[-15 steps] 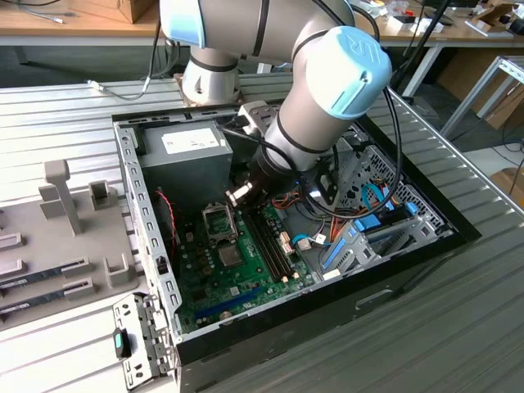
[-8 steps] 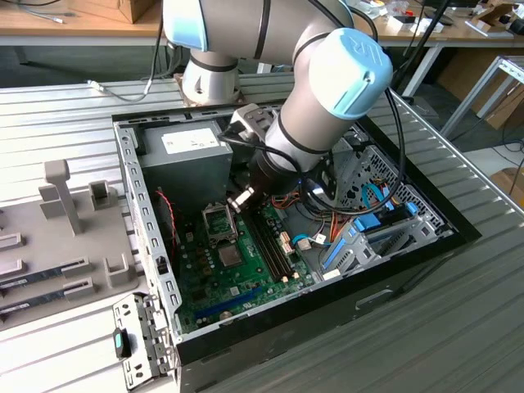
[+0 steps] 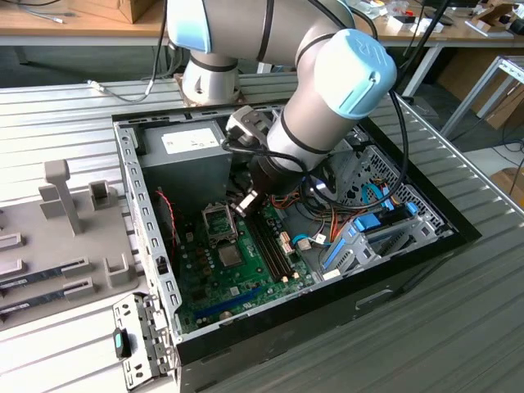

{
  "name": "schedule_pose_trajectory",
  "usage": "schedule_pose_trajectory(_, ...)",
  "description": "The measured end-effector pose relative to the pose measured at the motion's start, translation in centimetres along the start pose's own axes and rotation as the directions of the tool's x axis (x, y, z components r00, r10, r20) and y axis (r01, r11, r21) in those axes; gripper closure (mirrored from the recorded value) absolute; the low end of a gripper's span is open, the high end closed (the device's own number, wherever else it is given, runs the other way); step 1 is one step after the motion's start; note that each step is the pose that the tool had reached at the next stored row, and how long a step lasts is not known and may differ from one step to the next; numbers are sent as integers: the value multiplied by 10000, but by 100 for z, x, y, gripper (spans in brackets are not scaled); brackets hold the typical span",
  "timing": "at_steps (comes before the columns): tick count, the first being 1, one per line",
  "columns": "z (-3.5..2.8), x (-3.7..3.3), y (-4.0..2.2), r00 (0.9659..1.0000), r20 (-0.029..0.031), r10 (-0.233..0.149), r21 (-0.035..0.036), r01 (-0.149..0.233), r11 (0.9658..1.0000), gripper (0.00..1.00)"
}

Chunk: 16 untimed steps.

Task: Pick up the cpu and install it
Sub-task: 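Close the cpu cover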

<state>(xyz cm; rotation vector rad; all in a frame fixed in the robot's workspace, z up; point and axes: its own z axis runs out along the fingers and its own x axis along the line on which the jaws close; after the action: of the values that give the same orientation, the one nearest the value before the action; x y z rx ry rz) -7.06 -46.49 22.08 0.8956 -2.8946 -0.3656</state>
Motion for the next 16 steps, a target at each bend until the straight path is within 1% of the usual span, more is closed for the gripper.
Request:
schedule_pose_trajectory(1, 0, -5, -3, 9993, -76, -358, -23, 358, 9994, 89)
schedule_pose_trajectory(5, -2, -16, -10, 9991, -87, -404, -25, 404, 9992, 89)
schedule_pose_trajectory(6, -5, -32, -21, 9992, -88, -402, -25, 402, 9992, 89)
schedule_pose_trajectory(7, -9, -64, -39, 9992, -90, -399, -29, 399, 9992, 89)
schedule_pose_trajectory(8, -10, -93, -44, 9992, -84, -402, -42, 402, 9992, 89)
schedule_pose_trajectory(10, -5, -122, -27, 9992, -69, -405, -64, 404, 9992, 89)
schedule_pose_trajectory(12, 9, -160, 20, 9991, -47, -412, -94, 412, 9991, 89)
schedule_pose_trajectory(15, 24, -196, 70, 9991, -19, -419, -133, 419, 9990, 89)
schedule_pose_trajectory(16, 33, -213, 94, 9991, 6, -426, -167, 426, 9990, 89)
